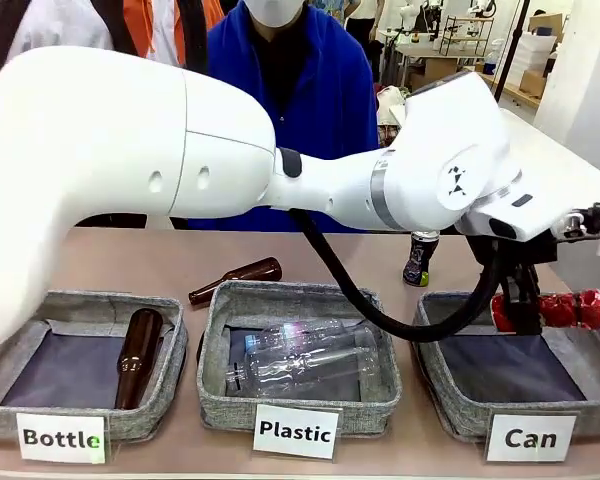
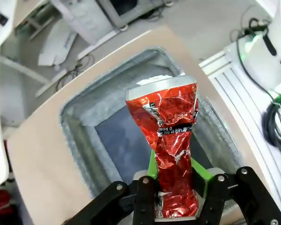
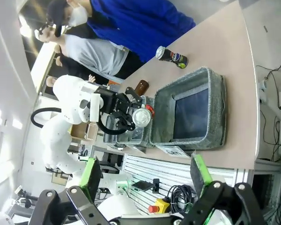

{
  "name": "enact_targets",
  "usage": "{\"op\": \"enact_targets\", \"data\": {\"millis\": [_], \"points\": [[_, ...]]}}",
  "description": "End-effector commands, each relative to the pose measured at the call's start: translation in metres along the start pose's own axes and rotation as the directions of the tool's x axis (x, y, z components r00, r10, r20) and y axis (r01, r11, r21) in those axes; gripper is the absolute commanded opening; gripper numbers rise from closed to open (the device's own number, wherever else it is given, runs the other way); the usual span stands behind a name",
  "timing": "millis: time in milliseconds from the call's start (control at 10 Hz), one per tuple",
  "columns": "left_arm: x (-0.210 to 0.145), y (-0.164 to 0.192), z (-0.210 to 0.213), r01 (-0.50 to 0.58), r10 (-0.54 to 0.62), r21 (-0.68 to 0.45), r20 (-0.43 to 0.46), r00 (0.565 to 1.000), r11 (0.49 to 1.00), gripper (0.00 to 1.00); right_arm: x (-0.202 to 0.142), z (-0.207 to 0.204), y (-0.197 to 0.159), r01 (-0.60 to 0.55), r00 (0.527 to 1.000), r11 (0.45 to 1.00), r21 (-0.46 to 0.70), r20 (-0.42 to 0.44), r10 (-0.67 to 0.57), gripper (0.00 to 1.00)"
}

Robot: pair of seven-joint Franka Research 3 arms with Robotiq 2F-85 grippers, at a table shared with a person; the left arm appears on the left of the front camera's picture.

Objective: Sort the can waste into the basket.
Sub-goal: Pick up the can waste from the table and place it in the right Fabric basket.

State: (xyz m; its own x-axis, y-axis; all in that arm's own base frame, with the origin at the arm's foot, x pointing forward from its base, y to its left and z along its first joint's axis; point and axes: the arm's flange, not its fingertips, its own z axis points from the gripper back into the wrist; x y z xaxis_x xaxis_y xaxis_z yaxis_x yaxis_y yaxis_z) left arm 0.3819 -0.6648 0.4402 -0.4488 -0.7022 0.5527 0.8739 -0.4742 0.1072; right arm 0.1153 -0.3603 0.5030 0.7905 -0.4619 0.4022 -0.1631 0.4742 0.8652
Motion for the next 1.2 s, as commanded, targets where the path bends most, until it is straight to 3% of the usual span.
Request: {"op": "enact_targets", "data": {"millis": [0, 100, 200, 400, 1100], "points": [[0.001, 0.017, 0.009, 0.123, -0.121, -0.055, 0.043, 0.992, 0.991, 0.23, -0.006, 0.008, 0.004, 0.001, 1.0, 1.0, -0.003, 0.021, -0.001, 1.0], [0.003, 0.016, 0.007, 0.137, -0.132, -0.073, 0.066, 0.989, 0.988, 0.23, -0.006, 0.008, 0.004, 0.001, 1.0, 1.0, -0.003, 0.021, -0.001, 1.0], [0.004, 0.014, 0.006, 0.149, -0.143, -0.082, 0.072, 0.987, 0.985, 0.61, -0.006, 0.008, 0.004, 0.001, 1.0, 1.0, -0.003, 0.021, -0.001, 1.0], [0.004, 0.017, 0.003, 0.128, -0.121, -0.089, 0.076, 0.99, 0.988, 1.0, -0.006, 0.008, 0.004, 0.001, 1.0, 1.0, -0.003, 0.021, -0.001, 1.0], [0.001, 0.012, 0.021, 0.04, -0.031, -0.1, 0.084, 0.996, 0.994, 1.0, -0.006, 0.008, 0.004, 0.001, 1.0, 1.0, -0.003, 0.021, -0.001, 1.0]]}}
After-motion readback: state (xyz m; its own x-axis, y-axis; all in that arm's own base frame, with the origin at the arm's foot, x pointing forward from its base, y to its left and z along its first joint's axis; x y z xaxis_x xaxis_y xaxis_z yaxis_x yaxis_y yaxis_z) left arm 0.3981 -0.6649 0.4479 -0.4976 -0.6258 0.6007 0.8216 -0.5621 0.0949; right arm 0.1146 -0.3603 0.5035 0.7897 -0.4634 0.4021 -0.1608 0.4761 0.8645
